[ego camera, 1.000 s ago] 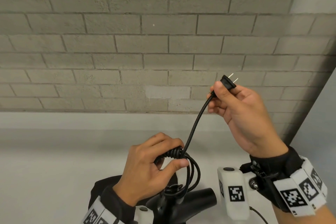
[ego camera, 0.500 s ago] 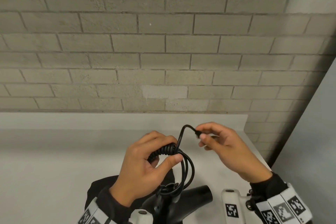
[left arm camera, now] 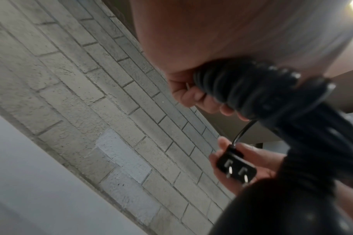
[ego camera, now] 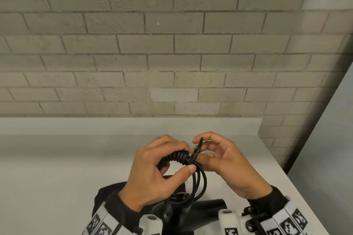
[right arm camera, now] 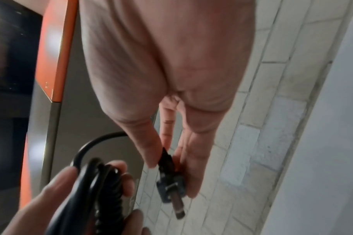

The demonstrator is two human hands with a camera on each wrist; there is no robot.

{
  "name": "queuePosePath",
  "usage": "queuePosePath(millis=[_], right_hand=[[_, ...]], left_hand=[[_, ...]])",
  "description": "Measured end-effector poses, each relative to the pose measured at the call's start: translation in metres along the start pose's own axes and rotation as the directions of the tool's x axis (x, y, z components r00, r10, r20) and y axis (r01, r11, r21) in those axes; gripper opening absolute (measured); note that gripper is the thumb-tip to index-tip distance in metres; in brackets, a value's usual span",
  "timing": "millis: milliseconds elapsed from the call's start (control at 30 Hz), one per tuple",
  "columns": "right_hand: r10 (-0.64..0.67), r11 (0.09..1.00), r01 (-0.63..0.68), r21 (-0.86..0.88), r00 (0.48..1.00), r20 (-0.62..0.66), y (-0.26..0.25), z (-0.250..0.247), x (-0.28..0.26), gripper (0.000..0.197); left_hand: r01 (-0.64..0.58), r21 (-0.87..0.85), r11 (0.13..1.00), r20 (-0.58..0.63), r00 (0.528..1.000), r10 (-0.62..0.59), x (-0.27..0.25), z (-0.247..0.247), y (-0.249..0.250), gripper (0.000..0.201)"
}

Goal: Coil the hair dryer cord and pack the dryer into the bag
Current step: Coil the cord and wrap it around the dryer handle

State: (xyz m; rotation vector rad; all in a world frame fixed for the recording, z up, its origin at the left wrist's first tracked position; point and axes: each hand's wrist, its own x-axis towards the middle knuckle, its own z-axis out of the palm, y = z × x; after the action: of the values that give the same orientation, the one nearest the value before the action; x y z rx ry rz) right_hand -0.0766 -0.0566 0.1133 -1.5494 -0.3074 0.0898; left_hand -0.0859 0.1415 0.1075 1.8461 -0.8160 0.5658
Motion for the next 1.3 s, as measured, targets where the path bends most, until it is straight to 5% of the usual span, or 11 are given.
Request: queuePosePath(millis=[133,400,600,667,800,933,1167,1300], right_hand=[[0.029,0.995,-0.022,0.099,0.998,-0.061,0.003,0.018,-0.004,0.008],[0.175,0.939,-0.17,0.299,0.985,0.009,0.003,0.037,-0.02,0.029],[0.092,0.912,-0.073,0.405,0.995,-0.028,0.008,0.036,-0.03,0.032],[0.018,0.912,-0.014,0.411,1.0,-0.007,0.014,0.034,-0.034,0.06],[-0.082,0.994,0.083,0.072,0.996,-0.021,0.022,0.045,-0.045,0.096],[-0.241,0.956,0.193,-0.22,0.945,-0.222,0.021,0.058,-0.047,0.069],[-0.518,0.753,0.298,-0.587,0.818,-0.25,0.032,0.06,-0.044,0.044],[-0.619,0.681,0.376,-0.628,0.754,-0.22,0.02,0.055,-0.043,0.033]], left_hand=[[-0.013,-0.008,1.0,-0.009,1.0,0.013,0.001,0.002,-0.001,0.024],[0.003,-0.004,1.0,-0.059,0.998,-0.003,-0.002,0.002,-0.006,0.025],[-0.004,0.021,1.0,-0.106,0.994,0.006,-0.001,0.002,-0.007,0.024],[0.01,0.011,1.0,-0.12,0.993,-0.009,0.0,0.001,-0.008,0.024],[0.055,0.01,0.998,-0.109,0.993,-0.053,0.0,0.003,-0.009,0.023],[0.09,0.016,0.996,-0.088,0.992,-0.089,-0.002,0.008,-0.009,0.023],[0.175,0.026,0.984,-0.092,0.981,-0.172,-0.005,0.006,-0.008,0.049],[0.114,0.143,0.983,-0.08,0.991,-0.103,-0.004,0.005,-0.009,0.041]])
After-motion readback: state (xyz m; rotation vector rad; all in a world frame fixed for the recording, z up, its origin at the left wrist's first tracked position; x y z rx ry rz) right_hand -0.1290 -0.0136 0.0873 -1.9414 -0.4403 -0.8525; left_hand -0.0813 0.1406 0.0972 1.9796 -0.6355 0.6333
